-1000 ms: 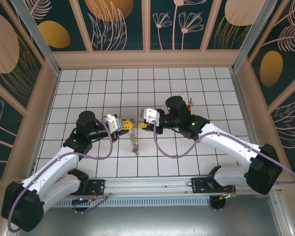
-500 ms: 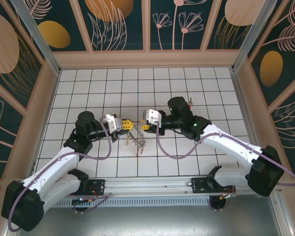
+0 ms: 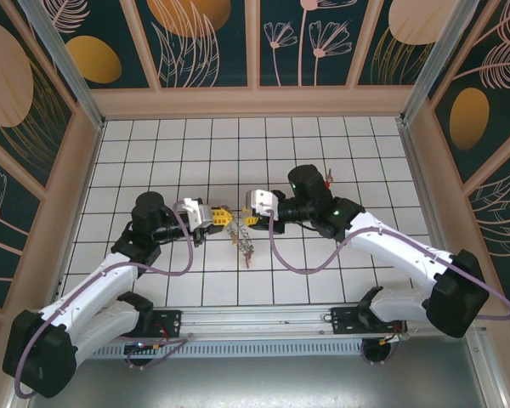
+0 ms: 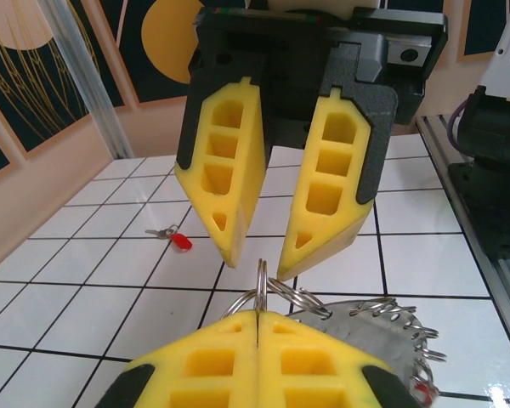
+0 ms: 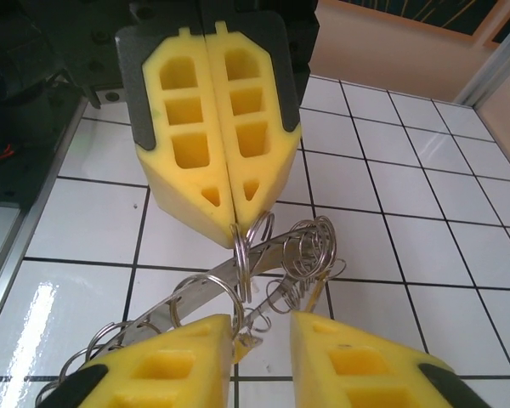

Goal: Put the keys on the keyring

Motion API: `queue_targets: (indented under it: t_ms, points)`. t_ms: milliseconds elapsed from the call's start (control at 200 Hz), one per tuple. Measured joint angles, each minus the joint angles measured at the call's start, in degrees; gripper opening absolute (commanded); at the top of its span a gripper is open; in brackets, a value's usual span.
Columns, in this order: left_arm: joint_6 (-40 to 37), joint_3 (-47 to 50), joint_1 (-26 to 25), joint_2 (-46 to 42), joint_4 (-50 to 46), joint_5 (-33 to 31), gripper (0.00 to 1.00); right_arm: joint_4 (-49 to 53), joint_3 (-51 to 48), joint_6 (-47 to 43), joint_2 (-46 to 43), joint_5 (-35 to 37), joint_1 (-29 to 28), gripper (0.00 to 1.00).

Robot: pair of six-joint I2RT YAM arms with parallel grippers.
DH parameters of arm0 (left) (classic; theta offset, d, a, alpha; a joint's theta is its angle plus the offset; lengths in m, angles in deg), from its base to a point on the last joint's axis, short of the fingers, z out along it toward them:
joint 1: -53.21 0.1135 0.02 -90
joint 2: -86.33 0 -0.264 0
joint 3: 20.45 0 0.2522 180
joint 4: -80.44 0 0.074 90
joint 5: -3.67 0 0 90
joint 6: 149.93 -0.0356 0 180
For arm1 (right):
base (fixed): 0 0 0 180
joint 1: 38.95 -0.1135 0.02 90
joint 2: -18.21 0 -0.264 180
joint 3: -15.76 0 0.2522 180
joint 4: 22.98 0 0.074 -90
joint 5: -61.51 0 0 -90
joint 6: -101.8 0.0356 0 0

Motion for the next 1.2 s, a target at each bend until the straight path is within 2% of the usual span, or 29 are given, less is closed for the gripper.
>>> queue_targets:
  t_ms: [85, 215, 360, 460, 606, 776, 1046, 1201]
  points:
    - [0.2, 0.04, 0.0, 0.0, 0.31, 0.0, 0.0, 0.07, 0.15, -0.15, -0.13, -0.83, 0.98, 0.3]
    - [0.48, 0.31, 0.0, 0.0, 0.96, 0.04, 0.0, 0.11, 0.15, -0.26, -0.92, -1.2, 2.4, 0.24]
    - [0.87, 0.44, 0.0, 0.52, 1.51, 0.07, 0.0, 0.13, 0.15, -0.42, -1.07, -1.49, 2.71, 0.26]
    - [1.25, 0.59, 0.0, 0.74, 1.88, 0.04, 0.0, 0.0, 0.2, -0.39, -0.55, -2.19, 2.21, 0.31]
    - [1.66, 0.98, 0.0, 0.74, 2.91, 0.04, 0.0, -0.35, 0.28, -0.39, 2.01, -2.29, 0.5, 0.31]
    - [1.68, 1.29, 0.0, 1.01, 3.06, 0.04, 0.0, -0.37, 0.28, -0.39, 3.34, -2.34, -0.26, 0.25]
    - [2.1, 1.81, 0.0, 1.7, 4.33, 0.26, 0.0, -1.42, 0.28, 0.17, 3.34, -2.71, -0.98, 0.25]
    - [2.1, 2.1, 0.0, 2.21, 4.44, 0.44, 0.0, -2.03, 0.28, 0.7, 3.34, -2.91, -1.29, 0.09]
